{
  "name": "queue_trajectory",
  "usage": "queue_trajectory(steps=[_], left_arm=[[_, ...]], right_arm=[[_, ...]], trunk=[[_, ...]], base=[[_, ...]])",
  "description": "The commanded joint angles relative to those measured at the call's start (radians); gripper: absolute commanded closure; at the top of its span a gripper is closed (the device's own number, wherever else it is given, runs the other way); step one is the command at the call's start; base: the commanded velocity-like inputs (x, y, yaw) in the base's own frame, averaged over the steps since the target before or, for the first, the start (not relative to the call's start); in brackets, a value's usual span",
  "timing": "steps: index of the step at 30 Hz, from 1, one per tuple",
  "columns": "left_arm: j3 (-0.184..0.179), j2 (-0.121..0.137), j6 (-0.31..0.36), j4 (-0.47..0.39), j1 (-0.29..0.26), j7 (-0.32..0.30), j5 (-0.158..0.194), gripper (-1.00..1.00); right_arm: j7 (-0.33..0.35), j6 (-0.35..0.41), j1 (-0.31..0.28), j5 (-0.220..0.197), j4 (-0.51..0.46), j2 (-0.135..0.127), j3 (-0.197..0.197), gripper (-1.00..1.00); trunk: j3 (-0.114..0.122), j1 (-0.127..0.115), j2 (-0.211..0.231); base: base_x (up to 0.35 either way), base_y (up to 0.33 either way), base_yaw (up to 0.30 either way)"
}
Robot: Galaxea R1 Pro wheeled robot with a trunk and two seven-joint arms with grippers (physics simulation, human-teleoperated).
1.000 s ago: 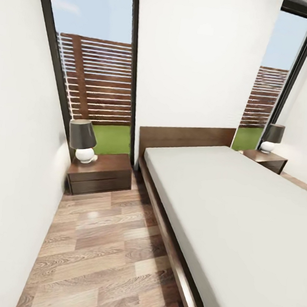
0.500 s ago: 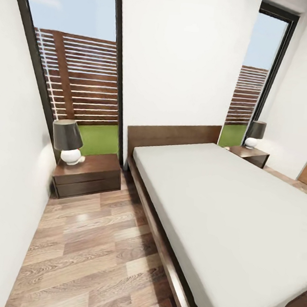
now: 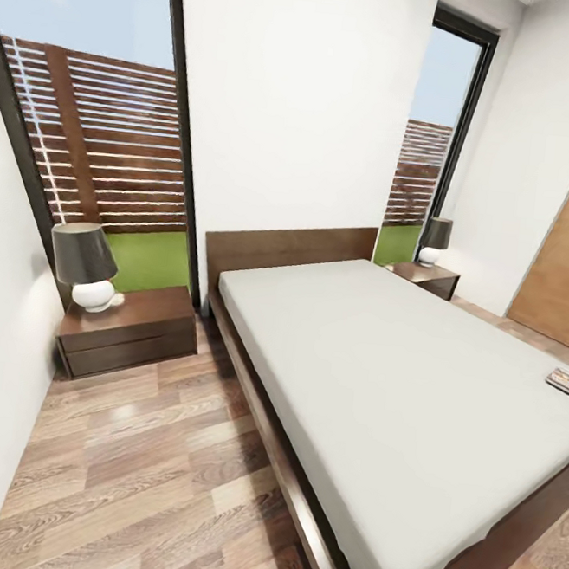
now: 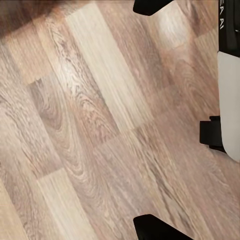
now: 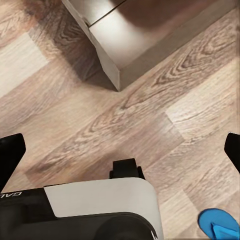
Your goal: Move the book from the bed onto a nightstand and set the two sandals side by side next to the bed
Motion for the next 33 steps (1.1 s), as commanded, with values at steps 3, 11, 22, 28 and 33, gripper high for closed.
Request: queue_trajectory(steps=[3, 11, 22, 28, 33], left_arm=[[0.0, 0.0, -0.003, 0.0, 0.0, 0.0, 0.001, -1.0], [0.0, 0.0, -0.003, 0.0, 0.0, 0.0, 0.001, -1.0], [0.0, 0.0, -0.003, 0.0, 0.0, 0.0, 0.001, -1.0], [0.0, 0.0, -0.003, 0.0, 0.0, 0.0, 0.001, -1.0], [0.0, 0.0, -0.003, 0.0, 0.0, 0.0, 0.001, -1.0]], right_arm=[[0.002, -0.002, 0.0, -0.001, 0.0, 0.0, -0.002, -1.0], [0.002, -0.001, 0.0, -0.001, 0.0, 0.0, -0.001, -1.0], [0.002, -0.001, 0.0, -0.001, 0.0, 0.0, -0.002, -1.0], [0.002, -0.001, 0.0, -0.001, 0.0, 0.0, -0.002, -1.0], [0.002, -0.002, 0.0, -0.001, 0.0, 0.0, -0.001, -1.0]], trunk=[[-0.001, 0.0, 0.0], [-0.001, 0.0, 0.0], [-0.001, 0.0, 0.0], [-0.001, 0.0, 0.0], [-0.001, 0.0, 0.0]], base=[[0.0, 0.0, -0.09], [0.0, 0.0, -0.171], [0.0, 0.0, -0.266], [0.0, 0.0, -0.279], [0.0, 0.0, -0.279]])
